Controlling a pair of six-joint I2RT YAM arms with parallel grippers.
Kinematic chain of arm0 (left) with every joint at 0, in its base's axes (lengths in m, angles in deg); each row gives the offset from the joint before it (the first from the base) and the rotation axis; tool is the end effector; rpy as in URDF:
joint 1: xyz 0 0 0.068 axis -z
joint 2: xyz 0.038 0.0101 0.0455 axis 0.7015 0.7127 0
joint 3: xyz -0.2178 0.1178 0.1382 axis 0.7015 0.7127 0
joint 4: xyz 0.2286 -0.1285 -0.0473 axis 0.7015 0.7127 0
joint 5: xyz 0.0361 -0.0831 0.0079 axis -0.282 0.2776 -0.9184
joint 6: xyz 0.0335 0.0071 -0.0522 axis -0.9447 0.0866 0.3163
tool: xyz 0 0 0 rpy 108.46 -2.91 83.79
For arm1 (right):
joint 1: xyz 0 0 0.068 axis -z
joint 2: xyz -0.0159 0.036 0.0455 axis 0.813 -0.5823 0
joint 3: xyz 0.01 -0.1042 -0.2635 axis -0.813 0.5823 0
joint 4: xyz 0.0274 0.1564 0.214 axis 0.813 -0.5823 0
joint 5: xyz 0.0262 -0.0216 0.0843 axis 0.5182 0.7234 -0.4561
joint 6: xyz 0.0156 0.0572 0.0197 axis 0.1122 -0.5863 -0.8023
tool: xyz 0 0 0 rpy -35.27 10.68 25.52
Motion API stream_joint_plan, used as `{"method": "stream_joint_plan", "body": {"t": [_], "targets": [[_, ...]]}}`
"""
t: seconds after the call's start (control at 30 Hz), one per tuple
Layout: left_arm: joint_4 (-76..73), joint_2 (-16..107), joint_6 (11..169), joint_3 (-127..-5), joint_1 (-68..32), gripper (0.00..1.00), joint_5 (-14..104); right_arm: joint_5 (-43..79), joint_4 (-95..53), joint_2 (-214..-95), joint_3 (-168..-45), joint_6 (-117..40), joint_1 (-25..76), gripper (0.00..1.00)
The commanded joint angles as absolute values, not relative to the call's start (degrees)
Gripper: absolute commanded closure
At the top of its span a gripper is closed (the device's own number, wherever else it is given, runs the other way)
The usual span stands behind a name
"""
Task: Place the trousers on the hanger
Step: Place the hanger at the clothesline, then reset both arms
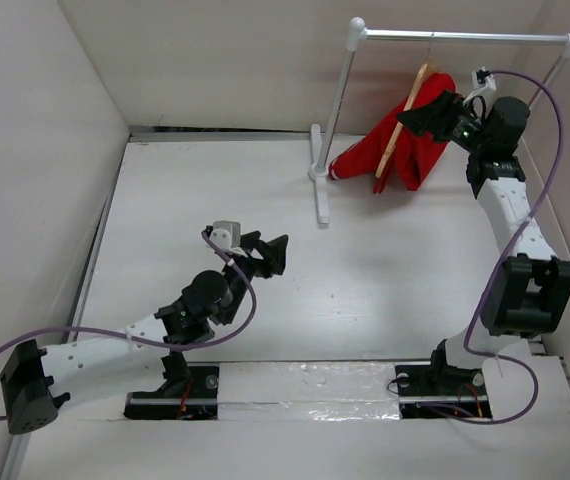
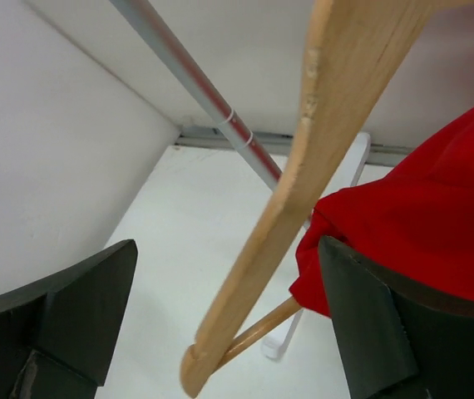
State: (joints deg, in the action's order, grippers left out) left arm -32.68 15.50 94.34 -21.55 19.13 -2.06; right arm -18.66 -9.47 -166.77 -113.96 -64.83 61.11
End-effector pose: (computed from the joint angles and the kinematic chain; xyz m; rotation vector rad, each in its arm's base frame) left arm 0.1116 -0.1583 0.3194 -0.0244 1.3995 -0.7197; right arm 0.4026 -0.0140 0.4045 -0.0704 1.6451 0.9542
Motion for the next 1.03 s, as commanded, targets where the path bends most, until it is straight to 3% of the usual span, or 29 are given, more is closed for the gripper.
{"method": "stream_joint_plan", "body": {"t": [0.0,0.23,0.43,0.63,0.83,1.0], "targets": [[-32.7,15.7,96.2,-24.0,15.8,0.36,3.6,-14.3,-13.3,-159.6,-113.2,-55.6,61.5,0.0],[-28.1,11.4,104.6,-23.8,5.0,0.32,11.7,-10.2,-16.8,-144.0,-102.9,-49.8,61.5,0.0],[-19.7,4.9,111.0,-24.3,5.0,0.23,11.4,-11.5,-13.8,-125.7,-83.7,-47.7,58.3,0.0],[-9.3,-0.8,114.1,-24.0,5.0,0.16,13.1,-10.4,-24.4,-104.6,-71.0,-43.3,55.4,0.0],[-5.1,-6.4,116.4,-20.3,5.0,0.15,13.8,-8.6,-38.0,-91.6,-69.1,-39.1,54.8,0.0],[-3.5,-6.7,117.7,-19.6,5.0,0.14,14.0,-8.6,-41.5,-88.4,-67.8,-38.7,54.8,0.0]]}}
